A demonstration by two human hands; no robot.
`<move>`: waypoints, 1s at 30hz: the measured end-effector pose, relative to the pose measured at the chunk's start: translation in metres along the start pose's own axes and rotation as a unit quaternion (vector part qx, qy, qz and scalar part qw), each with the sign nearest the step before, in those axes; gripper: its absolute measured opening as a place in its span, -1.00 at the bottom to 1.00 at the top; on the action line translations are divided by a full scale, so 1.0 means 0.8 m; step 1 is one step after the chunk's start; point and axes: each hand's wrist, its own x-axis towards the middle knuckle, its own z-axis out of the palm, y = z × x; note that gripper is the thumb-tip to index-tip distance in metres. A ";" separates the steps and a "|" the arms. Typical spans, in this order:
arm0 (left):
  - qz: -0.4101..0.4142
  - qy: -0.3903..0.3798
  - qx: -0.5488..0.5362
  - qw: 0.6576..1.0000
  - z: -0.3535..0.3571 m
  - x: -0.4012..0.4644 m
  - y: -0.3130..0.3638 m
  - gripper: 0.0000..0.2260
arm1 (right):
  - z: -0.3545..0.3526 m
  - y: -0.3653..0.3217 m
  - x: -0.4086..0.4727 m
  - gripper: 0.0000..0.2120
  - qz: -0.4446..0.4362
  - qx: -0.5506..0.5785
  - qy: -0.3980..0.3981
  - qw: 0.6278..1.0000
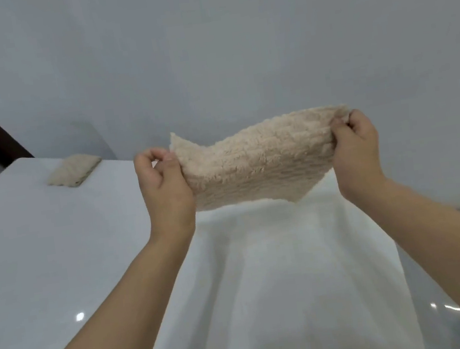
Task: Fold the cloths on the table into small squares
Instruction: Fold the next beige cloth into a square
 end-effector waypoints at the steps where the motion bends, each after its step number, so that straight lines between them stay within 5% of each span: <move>1: 0.002 -0.014 -0.001 1.000 -0.006 -0.010 -0.004 -0.88 | 0.002 -0.002 -0.006 -0.72 -0.009 0.001 -0.004 1.000; 5: -0.082 -0.151 0.080 0.982 -0.030 -0.073 -0.069 -0.77 | -0.010 0.054 -0.047 -0.71 -0.017 -0.173 -0.084 0.981; 10: -0.204 -0.268 0.333 0.881 -0.070 -0.125 -0.170 -0.83 | -0.031 0.160 -0.079 -0.75 0.020 -0.468 -0.229 0.854; 18: -0.121 -0.092 0.354 0.923 -0.050 -0.053 -0.202 -0.85 | 0.053 0.220 -0.025 -0.76 -0.081 -0.487 -0.171 0.853; 24: 0.027 -0.100 0.517 0.850 -0.055 -0.038 -0.268 -0.85 | 0.060 0.270 -0.021 -0.92 -0.138 -0.600 -0.092 0.782; 30: 0.055 -0.084 0.512 0.853 -0.058 -0.037 -0.279 -0.86 | 0.060 0.268 -0.022 -0.85 -0.130 -0.614 -0.090 0.773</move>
